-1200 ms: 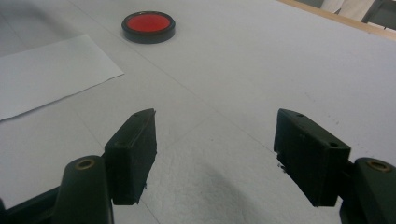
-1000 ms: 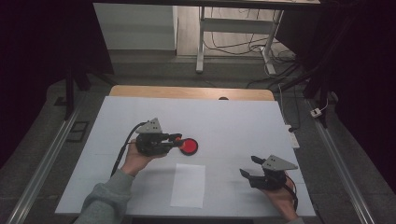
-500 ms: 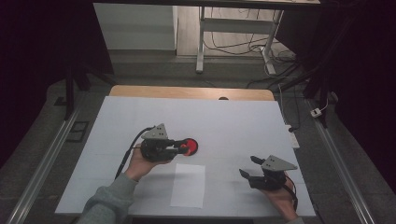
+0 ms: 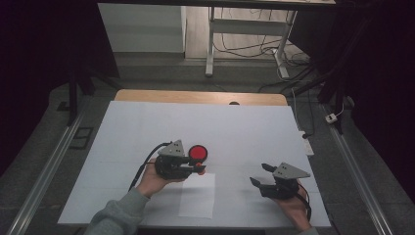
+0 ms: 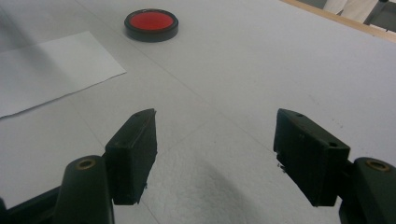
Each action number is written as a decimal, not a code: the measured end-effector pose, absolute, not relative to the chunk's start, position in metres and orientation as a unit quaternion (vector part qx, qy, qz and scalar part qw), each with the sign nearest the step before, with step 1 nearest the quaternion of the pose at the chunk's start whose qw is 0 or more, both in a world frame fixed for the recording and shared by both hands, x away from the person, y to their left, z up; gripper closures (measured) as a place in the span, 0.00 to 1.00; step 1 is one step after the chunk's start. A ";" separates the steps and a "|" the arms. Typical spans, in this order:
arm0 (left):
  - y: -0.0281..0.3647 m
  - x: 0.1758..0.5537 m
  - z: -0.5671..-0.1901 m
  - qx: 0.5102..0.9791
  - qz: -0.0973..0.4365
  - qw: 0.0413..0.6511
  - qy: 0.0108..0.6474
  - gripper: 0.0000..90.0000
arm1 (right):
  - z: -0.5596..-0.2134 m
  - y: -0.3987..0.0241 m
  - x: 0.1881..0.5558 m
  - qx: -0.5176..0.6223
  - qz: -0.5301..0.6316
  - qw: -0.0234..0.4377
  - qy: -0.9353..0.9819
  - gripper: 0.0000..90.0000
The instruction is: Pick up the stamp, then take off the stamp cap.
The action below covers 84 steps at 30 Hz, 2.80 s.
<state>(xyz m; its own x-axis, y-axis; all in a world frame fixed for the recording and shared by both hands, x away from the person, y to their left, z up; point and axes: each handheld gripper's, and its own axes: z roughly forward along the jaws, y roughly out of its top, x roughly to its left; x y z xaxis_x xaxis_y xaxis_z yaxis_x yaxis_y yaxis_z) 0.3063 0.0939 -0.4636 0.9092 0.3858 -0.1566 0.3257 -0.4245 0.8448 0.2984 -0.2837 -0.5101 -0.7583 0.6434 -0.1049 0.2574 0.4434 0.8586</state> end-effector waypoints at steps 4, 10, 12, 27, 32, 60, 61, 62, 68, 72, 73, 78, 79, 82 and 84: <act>0.094 0.306 -0.464 0.843 0.028 0.494 0.211 0.80 | -0.510 -0.283 0.298 0.274 0.447 0.216 0.823 0.33; 0.094 0.306 -0.465 0.843 0.026 0.494 0.212 0.80 | -0.510 -0.284 0.298 0.275 0.447 0.216 0.823 0.33; 0.094 0.306 -0.465 0.843 0.028 0.493 0.212 0.80 | -0.510 -0.283 0.298 0.275 0.447 0.217 0.823 0.33; 0.095 0.306 -0.464 0.842 0.032 0.495 0.213 0.80 | -0.506 -0.278 0.297 0.269 0.460 0.211 0.819 0.34; 0.095 0.307 -0.465 0.842 0.032 0.494 0.214 0.80 | -0.504 -0.273 0.296 0.264 0.468 0.206 0.818 0.33; 0.095 0.308 -0.465 0.839 0.035 0.497 0.217 0.80 | -0.494 -0.230 0.291 0.228 0.491 0.160 0.825 0.35; 0.095 0.308 -0.465 0.839 0.035 0.497 0.218 0.80 | -0.494 -0.230 0.291 0.228 0.491 0.160 0.825 0.35; 0.095 0.308 -0.464 0.839 0.035 0.497 0.218 0.80 | -0.494 -0.229 0.292 0.227 0.493 0.159 0.825 0.35; 0.092 0.308 -0.464 0.839 0.034 0.499 0.216 0.80 | -0.493 -0.223 0.291 0.221 0.491 0.158 0.828 0.35; 0.089 0.308 -0.464 0.842 0.035 0.496 0.211 0.80 | -0.493 -0.218 0.292 0.217 0.494 0.155 0.827 0.35; 0.089 0.308 -0.463 0.841 0.034 0.496 0.211 0.80 | -0.492 -0.217 0.292 0.216 0.492 0.155 0.829 0.35; 0.090 0.308 -0.463 0.841 0.035 0.496 0.212 0.80 | -0.492 -0.212 0.292 0.212 0.494 0.151 0.829 0.35; 0.090 0.308 -0.463 0.841 0.036 0.496 0.212 0.80 | -0.492 -0.211 0.292 0.211 0.496 0.151 0.829 0.35; 0.089 0.308 -0.463 0.842 0.035 0.496 0.211 0.80 | -0.491 -0.207 0.291 0.208 0.495 0.151 0.830 0.35; 0.089 0.308 -0.463 0.842 0.034 0.495 0.211 0.80 | -0.491 -0.205 0.291 0.206 0.494 0.149 0.832 0.35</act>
<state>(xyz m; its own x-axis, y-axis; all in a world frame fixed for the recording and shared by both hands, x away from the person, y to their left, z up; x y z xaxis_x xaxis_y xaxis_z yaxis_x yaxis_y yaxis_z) 0.3078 0.0890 -0.4632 0.9083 0.3899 -0.1515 0.3220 -0.4206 0.8482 0.2911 -0.2050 -0.4910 -0.8709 0.4894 -0.0452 0.1945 0.4275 0.8829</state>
